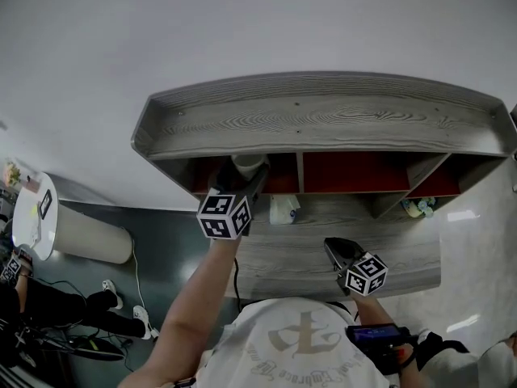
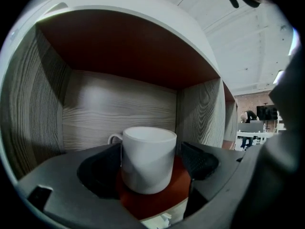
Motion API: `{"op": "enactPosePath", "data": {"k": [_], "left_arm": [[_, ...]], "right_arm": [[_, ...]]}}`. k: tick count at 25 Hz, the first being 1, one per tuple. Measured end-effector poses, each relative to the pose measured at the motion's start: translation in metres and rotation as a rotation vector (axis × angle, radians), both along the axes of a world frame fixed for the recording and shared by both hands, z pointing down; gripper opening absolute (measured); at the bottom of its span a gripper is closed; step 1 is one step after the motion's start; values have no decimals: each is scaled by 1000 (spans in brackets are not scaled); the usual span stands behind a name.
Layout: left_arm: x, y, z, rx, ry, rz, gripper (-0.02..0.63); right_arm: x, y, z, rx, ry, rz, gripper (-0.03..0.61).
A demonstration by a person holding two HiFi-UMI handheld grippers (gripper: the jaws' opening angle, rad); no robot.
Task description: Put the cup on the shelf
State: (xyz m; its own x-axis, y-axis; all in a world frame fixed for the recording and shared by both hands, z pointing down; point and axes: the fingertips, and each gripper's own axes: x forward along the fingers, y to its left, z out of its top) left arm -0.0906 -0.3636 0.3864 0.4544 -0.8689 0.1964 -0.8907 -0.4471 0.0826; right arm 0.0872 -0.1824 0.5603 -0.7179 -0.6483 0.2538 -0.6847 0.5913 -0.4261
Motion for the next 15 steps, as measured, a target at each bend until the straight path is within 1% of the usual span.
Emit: {"op": "enactPosePath", "data": {"k": [5, 9, 11, 15], "left_arm": [[-3, 12, 1, 20, 29, 8, 410], [-10, 21, 0, 25, 35, 3, 410], [-13, 25, 1, 27, 37, -3, 381], [-16, 35, 5, 25, 41, -5, 380]], "right_arm": [[-2, 2, 1, 6, 2, -18, 5], [-7, 2, -3, 13, 6, -33, 5], [-11, 2, -4, 16, 8, -41, 5], [-15, 3, -8, 25, 12, -57, 5]]}}
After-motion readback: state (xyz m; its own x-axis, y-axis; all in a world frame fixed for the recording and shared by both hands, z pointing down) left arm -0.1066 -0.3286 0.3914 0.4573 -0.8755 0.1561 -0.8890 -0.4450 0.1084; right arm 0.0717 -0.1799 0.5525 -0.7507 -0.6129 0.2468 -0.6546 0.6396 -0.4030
